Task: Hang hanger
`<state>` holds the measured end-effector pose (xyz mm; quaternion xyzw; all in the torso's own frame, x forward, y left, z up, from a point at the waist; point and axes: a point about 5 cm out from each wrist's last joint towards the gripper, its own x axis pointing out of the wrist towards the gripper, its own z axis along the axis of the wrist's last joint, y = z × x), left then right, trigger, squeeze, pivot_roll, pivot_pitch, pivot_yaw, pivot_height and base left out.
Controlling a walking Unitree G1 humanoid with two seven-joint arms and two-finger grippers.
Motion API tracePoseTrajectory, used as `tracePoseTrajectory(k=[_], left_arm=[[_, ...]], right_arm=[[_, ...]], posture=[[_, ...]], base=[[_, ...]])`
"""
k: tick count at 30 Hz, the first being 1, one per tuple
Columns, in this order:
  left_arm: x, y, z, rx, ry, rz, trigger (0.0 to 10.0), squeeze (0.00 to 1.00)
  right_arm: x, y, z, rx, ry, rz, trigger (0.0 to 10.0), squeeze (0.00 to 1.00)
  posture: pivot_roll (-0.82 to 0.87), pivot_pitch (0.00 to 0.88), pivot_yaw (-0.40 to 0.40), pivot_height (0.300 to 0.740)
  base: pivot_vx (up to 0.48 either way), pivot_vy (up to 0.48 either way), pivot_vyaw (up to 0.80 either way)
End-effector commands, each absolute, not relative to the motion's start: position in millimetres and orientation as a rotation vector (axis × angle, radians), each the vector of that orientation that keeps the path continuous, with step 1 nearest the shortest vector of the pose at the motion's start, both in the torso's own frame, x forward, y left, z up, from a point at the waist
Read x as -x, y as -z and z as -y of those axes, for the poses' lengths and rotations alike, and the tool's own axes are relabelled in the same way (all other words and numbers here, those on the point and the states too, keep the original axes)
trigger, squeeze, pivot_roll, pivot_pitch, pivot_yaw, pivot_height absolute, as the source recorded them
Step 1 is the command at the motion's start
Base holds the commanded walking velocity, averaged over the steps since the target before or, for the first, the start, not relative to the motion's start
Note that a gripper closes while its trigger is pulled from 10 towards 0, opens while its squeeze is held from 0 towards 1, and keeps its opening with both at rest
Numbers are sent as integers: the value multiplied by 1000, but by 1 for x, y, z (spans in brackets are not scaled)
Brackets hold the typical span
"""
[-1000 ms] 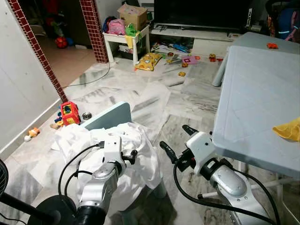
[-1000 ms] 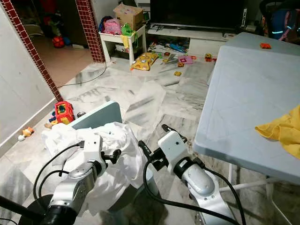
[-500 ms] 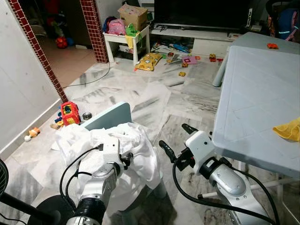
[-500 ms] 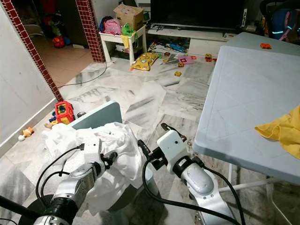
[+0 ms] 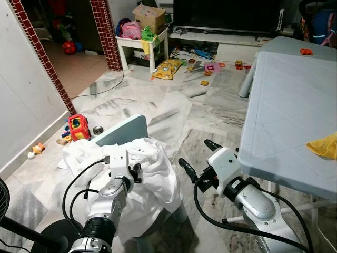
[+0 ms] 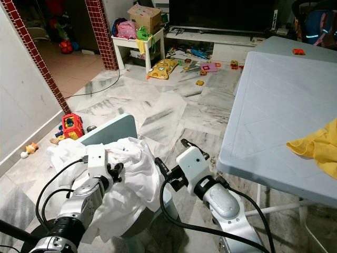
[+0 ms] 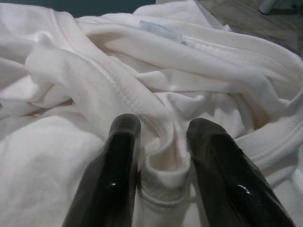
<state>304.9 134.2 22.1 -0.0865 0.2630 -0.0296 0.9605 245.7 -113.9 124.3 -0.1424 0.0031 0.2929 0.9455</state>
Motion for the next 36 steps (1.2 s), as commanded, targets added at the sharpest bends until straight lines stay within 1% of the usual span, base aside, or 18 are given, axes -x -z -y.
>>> tracePoseTrajectory(k=[1,5,6,7,8,9,10,12,13,14,17,20,22,29,36], left_arm=[[-304,-21,-134,174,53,-536,0,0],[-300,-20,-127,170,88,-556,0,0],[-300,-20,-125,169,95,-556,1098,0],[-298,-24,-124,164,106,-541,2745,0],[-298,-24,-124,164,106,-541,2745,0],[-295,-27,-123,143,117,-524,3843,0],[-294,-30,-124,112,115,-510,10000,0],[-291,-33,-127,83,101,-489,10000,0],[-287,-36,-129,94,93,-479,10000,47],[-284,-36,-131,105,86,-482,10000,1000],[-274,-35,-133,121,80,-498,10000,1000],[-261,-32,-133,106,88,-524,10000,1000],[-258,-31,-135,81,85,-538,10000,1000],[-255,-35,-139,61,75,-550,10000,1000],[-261,-29,-134,31,101,-571,10000,1000]], right_arm=[[-248,-127,112,294,-606,9,10000,0],[-248,-128,112,297,-606,14,10000,0],[-248,-128,112,297,-606,14,10000,0],[-248,-128,112,299,-605,13,10000,0],[-248,-128,112,299,-605,13,10000,0],[-248,-128,113,299,-604,12,10000,0],[-247,-128,113,299,-604,12,10000,0],[-247,-128,113,299,-604,12,10000,0],[-247,-128,113,299,-603,11,10000,0],[-247,-128,113,298,-604,11,10000,0],[-246,-127,113,298,-608,8,10000,0],[-246,-126,111,299,-617,8,10000,0],[-247,-127,112,299,-618,8,10000,0],[-246,-126,112,302,-619,7,10000,0],[-246,-127,112,305,-616,8,10000,0]], posture=[[-318,0,50,740],[-322,0,51,740],[-322,0,51,740],[-322,0,50,740],[-322,0,50,740],[-324,0,50,740],[-324,0,51,740],[-324,0,49,740],[-322,0,49,740],[-322,0,49,740],[-312,0,43,740],[-308,0,39,740],[-308,0,39,740],[-311,0,41,740],[-319,0,45,740]], base=[[0,0,0],[0,0,0],[0,0,0],[0,0,0],[0,0,0],[0,0,0],[0,0,0],[0,0,0],[0,0,0],[0,0,0],[0,0,0],[0,0,0],[0,0,0],[0,0,0],[0,0,0]])
